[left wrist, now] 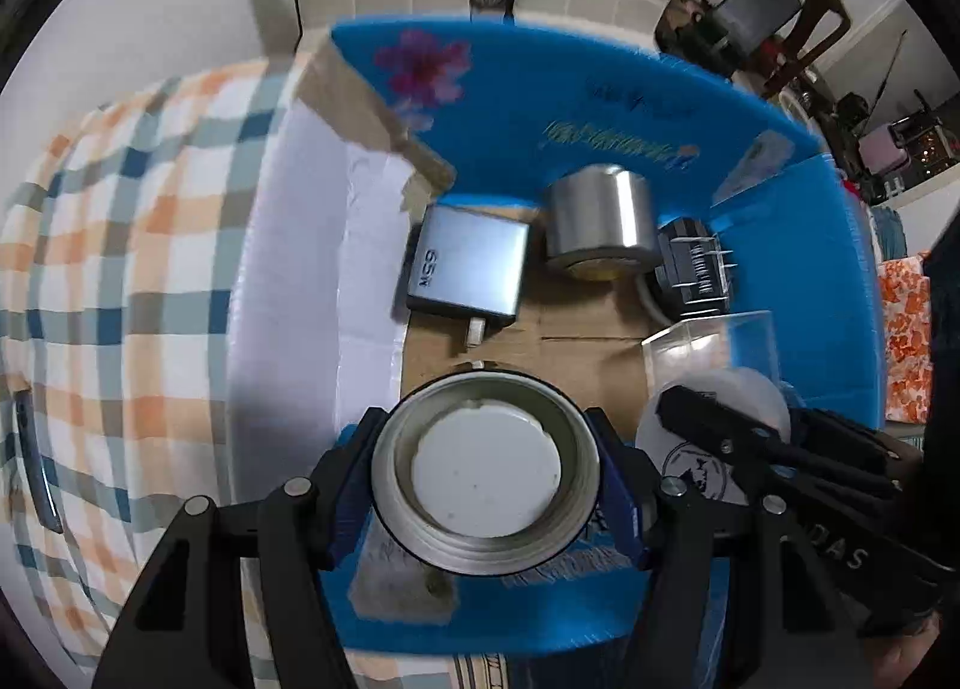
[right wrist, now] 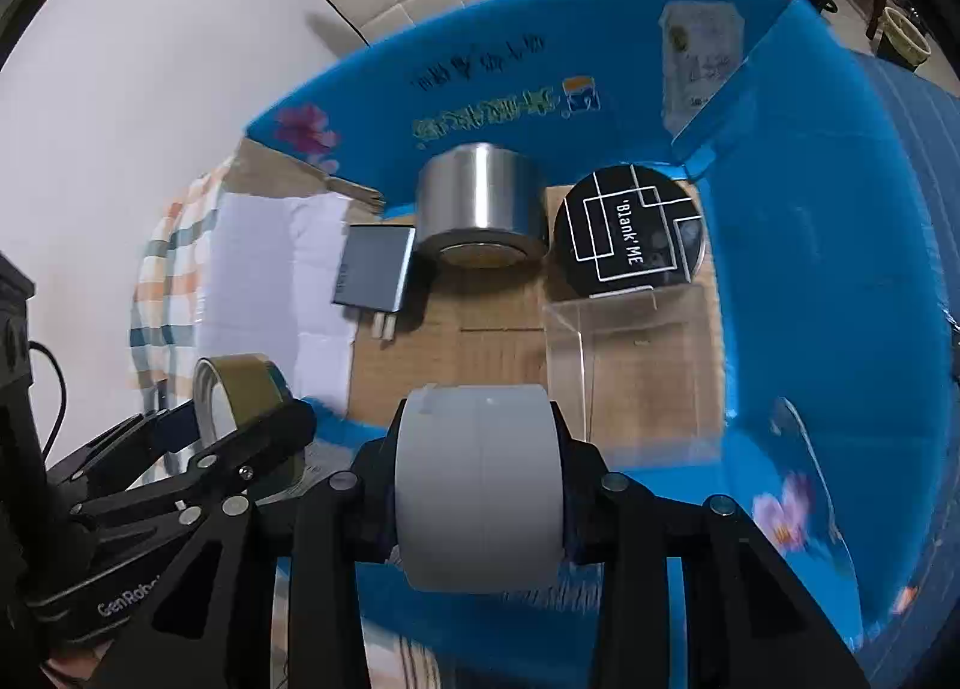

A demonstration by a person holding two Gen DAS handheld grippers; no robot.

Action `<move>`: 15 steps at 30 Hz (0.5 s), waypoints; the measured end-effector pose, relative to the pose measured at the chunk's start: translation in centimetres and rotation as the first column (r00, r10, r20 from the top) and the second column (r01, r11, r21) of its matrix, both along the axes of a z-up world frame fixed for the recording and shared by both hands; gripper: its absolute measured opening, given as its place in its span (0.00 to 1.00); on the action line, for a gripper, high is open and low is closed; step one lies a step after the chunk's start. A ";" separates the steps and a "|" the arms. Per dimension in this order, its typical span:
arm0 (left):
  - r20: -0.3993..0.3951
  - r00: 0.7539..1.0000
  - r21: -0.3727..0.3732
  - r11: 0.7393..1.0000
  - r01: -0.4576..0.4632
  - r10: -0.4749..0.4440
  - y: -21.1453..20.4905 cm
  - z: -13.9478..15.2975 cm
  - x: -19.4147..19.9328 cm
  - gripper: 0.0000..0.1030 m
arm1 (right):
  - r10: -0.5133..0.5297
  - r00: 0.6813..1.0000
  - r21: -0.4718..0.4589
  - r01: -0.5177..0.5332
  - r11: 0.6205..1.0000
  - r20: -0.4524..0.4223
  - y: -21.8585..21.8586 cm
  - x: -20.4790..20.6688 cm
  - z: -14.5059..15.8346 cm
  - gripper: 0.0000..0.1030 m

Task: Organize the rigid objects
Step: 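Carry the cream jar and metal jar over into the blue box with both tools, then open both tools to release the jars and lift out of the box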

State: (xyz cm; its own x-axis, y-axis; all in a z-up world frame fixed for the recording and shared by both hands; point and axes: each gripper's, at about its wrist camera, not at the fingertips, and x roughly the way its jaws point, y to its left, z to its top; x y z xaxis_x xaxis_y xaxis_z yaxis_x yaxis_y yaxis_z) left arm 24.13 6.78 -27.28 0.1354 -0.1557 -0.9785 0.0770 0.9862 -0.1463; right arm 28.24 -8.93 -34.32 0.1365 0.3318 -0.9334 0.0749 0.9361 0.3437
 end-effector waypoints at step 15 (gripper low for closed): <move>-0.103 0.995 0.048 0.999 -0.007 0.012 0.2 -2.0 0.5 0.87 | 0.065 0.997 -0.121 -0.069 0.990 -0.037 0.2 1.6 -0.6 0.68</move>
